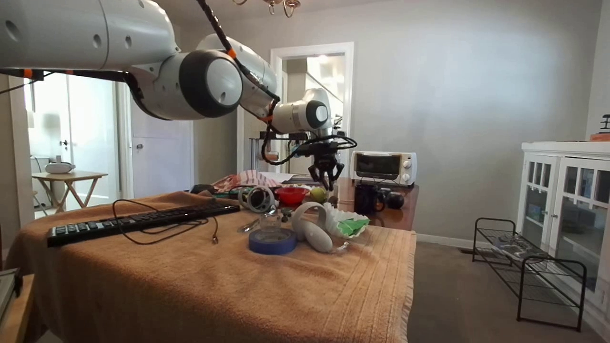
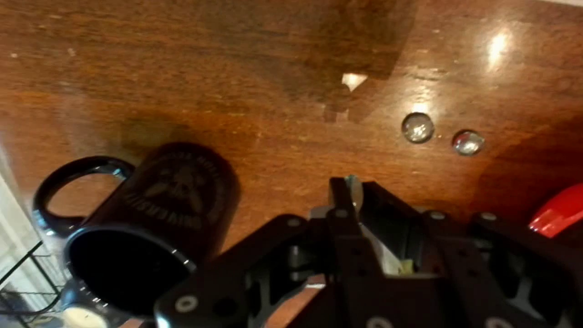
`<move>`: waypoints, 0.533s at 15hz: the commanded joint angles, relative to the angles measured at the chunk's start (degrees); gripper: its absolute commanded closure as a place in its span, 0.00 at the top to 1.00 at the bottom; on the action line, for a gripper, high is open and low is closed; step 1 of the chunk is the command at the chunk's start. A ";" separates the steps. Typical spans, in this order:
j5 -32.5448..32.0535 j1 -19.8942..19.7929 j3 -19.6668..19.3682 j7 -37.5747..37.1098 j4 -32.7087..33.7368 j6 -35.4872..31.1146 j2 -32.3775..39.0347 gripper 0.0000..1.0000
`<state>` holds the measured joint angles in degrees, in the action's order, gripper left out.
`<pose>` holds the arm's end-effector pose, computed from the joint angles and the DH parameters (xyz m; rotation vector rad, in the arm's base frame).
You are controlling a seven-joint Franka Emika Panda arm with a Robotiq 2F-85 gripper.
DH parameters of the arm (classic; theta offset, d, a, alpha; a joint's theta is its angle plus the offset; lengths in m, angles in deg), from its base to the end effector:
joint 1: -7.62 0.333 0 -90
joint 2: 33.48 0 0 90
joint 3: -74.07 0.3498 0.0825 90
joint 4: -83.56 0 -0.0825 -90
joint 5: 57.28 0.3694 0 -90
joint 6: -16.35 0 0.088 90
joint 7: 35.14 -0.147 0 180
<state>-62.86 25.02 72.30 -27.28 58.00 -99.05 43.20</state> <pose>0.8235 0.2382 0.2134 2.9341 0.7008 0.3613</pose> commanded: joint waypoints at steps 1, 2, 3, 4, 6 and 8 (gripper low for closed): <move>-2.28 -0.80 -1.96 -3.29 0.01 -1.09 -1.39 0.04; -2.68 -1.28 -2.64 -4.61 0.06 -1.89 -1.34 0.04; -3.01 -1.69 -3.18 -5.72 0.07 -2.20 -1.45 0.04; -3.14 -2.38 -3.38 -6.22 0.07 -3.33 -1.02 0.04; -3.67 -3.21 -4.15 -7.83 -0.03 -6.02 -0.45 0.04; -4.12 -3.95 -4.94 -9.27 -0.08 -8.80 -0.04 0.04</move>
<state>-65.68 21.73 68.37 -33.44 57.92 -103.77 42.01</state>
